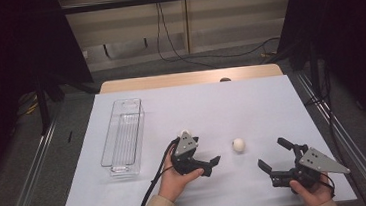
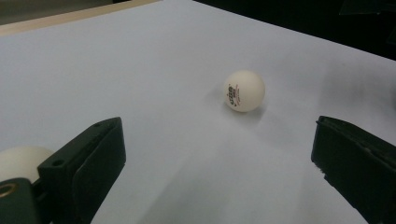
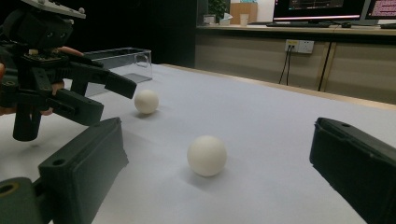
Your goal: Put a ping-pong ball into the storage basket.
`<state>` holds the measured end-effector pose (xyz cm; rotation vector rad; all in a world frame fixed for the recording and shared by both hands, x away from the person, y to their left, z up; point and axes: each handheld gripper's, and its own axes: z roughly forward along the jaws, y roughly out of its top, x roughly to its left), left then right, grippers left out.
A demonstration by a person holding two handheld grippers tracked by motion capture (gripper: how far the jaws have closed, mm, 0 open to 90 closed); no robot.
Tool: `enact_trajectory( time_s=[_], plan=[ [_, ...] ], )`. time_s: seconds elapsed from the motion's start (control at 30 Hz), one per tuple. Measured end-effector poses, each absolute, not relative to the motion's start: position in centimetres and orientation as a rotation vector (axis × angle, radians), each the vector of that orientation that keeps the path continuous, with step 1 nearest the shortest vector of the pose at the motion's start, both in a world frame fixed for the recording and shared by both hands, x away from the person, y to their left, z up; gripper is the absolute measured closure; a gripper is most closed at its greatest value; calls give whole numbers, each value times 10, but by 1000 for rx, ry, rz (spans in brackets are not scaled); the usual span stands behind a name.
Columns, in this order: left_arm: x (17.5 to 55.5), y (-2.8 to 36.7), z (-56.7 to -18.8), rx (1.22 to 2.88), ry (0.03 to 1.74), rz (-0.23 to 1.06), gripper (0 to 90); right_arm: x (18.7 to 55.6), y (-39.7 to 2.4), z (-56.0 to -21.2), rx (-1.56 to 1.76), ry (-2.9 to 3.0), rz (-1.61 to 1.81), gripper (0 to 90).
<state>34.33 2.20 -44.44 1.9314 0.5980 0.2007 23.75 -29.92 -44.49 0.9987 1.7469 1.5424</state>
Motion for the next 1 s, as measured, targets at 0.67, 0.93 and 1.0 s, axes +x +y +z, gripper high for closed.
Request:
enact_trajectory(
  time_s=[0.67, 0.93, 1.0],
  plan=[
    [345, 10, -445, 1954, 581, 194, 33, 237, -299, -445, 1003, 1747, 1549, 26],
    [347, 9, -444, 1961, 582, 197, 33, 238, -300, -445, 1000, 1747, 1544, 25],
    [347, 8, -443, 1961, 580, 195, 33, 237, -300, -445, 1003, 1743, 1548, 26]
  ],
)
